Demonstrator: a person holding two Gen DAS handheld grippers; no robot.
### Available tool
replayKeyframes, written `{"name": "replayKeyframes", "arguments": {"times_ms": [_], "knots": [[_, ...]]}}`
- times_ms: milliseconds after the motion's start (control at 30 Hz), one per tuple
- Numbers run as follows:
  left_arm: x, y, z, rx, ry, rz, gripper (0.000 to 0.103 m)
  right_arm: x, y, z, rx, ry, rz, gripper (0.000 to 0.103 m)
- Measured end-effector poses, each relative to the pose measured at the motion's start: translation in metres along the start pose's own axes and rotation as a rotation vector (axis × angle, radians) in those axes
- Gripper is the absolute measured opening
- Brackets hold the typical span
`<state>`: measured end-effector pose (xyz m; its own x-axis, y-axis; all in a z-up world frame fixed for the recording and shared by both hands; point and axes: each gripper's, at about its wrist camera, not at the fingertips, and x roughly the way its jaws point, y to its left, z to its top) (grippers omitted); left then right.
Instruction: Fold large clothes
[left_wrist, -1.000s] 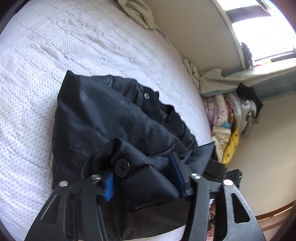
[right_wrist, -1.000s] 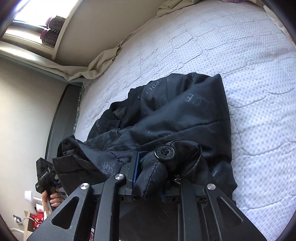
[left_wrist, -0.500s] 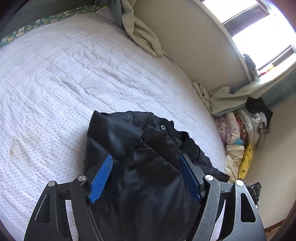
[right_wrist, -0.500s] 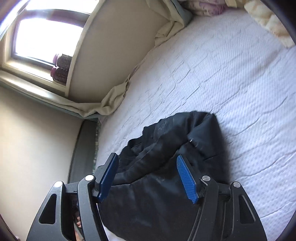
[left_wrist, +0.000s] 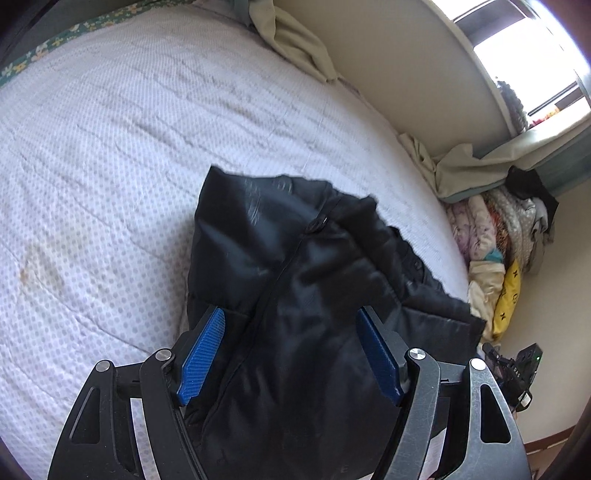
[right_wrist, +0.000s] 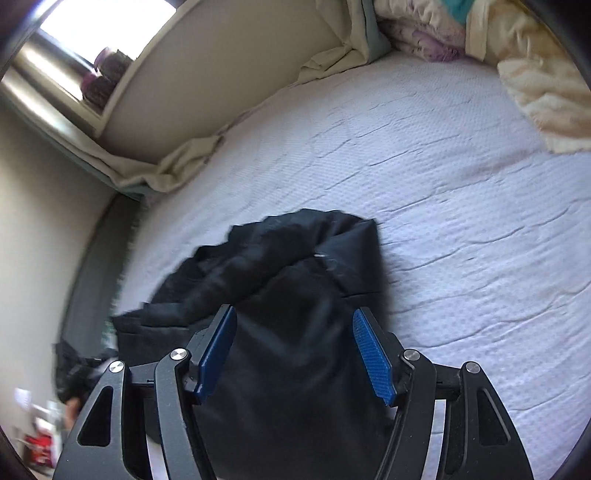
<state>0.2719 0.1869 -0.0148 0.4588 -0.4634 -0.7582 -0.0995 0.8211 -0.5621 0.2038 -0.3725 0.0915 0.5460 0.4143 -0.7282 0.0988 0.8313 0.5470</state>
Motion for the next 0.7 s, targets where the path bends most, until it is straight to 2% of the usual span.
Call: {"name": "replayKeyframes", "arguments": {"times_ms": [33,100,133,167,200,233,300,400,533,700], "knots": [[0.003,-0.002,-0.001,0.008,0.003,0.008,0.074,0.001,0.001,-0.001,-0.024,-0.006,-0.035,0.064],[0.006,-0.007,-0.004,0.044,0.006,0.027,0.06,0.004,0.001,-0.003,-0.046,0.0,-0.036,0.064],[0.008,-0.011,-0.005,0.063,0.013,0.029,0.041,0.008,0.001,-0.004,-0.054,0.02,-0.015,0.063],[0.008,-0.014,-0.006,0.084,0.025,0.023,0.027,0.011,0.001,-0.005,-0.057,0.033,-0.004,0.05],[0.007,-0.019,-0.009,0.106,0.028,0.022,0.022,0.015,0.003,-0.007,-0.07,0.057,-0.002,0.032],[0.005,-0.022,-0.01,0.12,0.026,0.026,0.017,0.017,0.004,-0.008,-0.087,0.067,-0.019,0.025],[-0.001,-0.029,-0.015,0.156,0.013,0.058,0.015,0.018,0.009,-0.012,-0.131,0.075,-0.052,0.012],[-0.01,-0.028,-0.021,0.138,0.016,0.078,0.013,0.011,0.01,-0.015,-0.132,0.082,-0.044,0.009],[-0.017,-0.019,-0.028,0.108,0.037,0.086,0.013,0.005,-0.002,-0.025,-0.072,0.128,-0.051,0.008],[0.0,-0.005,-0.036,0.093,0.096,0.107,0.013,0.012,-0.014,-0.038,-0.044,0.172,-0.053,0.007]]}}
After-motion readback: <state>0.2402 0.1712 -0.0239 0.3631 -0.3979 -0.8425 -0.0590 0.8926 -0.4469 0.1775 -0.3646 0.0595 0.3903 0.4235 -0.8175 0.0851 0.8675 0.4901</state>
